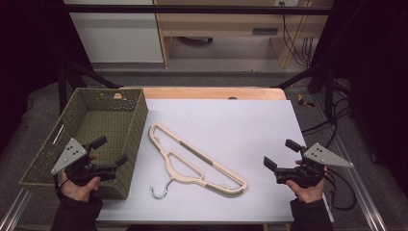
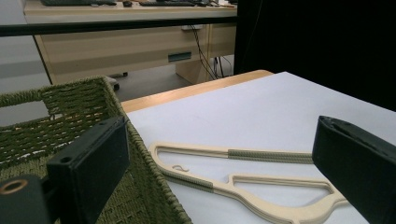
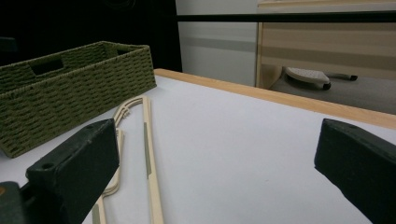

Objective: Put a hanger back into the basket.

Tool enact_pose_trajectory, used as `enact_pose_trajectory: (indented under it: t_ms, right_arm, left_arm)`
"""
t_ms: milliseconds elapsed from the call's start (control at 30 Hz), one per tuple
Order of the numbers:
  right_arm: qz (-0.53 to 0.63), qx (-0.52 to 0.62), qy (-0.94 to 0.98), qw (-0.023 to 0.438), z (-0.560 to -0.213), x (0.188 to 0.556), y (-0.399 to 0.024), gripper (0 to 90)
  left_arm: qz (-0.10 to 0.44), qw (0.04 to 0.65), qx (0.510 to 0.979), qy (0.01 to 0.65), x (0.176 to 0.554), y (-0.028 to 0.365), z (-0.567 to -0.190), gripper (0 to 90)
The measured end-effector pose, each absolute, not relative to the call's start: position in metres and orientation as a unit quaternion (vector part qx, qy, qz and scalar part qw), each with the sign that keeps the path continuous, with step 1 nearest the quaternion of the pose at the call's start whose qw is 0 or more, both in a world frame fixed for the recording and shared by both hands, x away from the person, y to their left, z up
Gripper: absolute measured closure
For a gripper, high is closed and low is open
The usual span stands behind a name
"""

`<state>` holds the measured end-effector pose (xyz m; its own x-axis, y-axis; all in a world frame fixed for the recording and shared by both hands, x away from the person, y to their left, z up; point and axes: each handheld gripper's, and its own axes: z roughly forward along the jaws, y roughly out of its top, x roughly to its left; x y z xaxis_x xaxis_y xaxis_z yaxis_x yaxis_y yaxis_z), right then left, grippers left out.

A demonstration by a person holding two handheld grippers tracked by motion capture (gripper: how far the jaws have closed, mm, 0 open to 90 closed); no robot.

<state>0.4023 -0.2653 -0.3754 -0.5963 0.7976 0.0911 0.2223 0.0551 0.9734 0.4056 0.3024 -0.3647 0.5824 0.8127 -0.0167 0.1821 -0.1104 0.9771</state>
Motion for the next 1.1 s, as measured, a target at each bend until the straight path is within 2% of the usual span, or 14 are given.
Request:
enact_pose_trajectory:
  t_ms: [267,633,1100]
  right_arm:
    - [0.576,0.374,0.683,0.249,-0.375,0.402,-0.262,1.1]
    - [0.573,0.368,0.692,0.241,-0.376,0.403,-0.255,2.1]
    - [0.565,0.357,0.706,0.234,-0.379,0.405,-0.245,3.3]
  left_arm:
    - [0.278,0.552,0.702,0.354,0.404,0.294,-0.363,5.4]
    - [0.257,0.524,0.737,0.340,0.402,0.259,-0.368,8.6]
    - [0.204,0.460,0.794,0.341,0.410,0.215,-0.400,22.4]
